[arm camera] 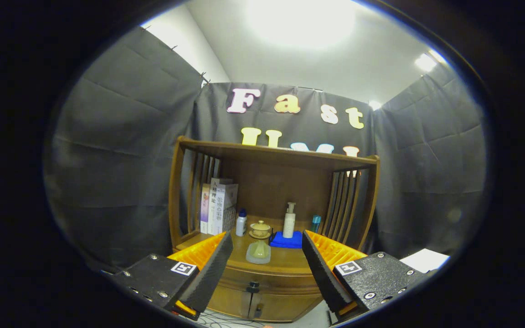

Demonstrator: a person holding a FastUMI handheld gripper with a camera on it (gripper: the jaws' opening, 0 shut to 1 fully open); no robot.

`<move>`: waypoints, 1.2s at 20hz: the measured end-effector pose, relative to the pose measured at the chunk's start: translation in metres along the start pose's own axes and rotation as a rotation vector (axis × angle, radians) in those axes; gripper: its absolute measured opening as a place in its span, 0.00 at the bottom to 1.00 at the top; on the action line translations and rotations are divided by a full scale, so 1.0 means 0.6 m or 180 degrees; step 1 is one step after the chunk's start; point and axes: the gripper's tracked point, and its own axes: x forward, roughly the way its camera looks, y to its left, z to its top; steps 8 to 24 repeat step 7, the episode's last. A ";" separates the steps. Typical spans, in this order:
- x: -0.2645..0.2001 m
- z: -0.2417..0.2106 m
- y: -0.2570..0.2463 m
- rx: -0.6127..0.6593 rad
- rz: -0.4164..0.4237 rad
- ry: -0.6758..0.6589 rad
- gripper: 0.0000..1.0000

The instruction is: Pull open the drawer, take out the items inside it, and place them on the countertop above the cabinet.

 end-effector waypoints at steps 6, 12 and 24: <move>-0.074 0.060 0.070 0.0298 0.0023 -0.0157 0.95; -0.079 0.063 0.081 0.0348 0.0050 -0.0173 0.95; -0.079 0.063 0.081 0.0348 0.0050 -0.0173 0.95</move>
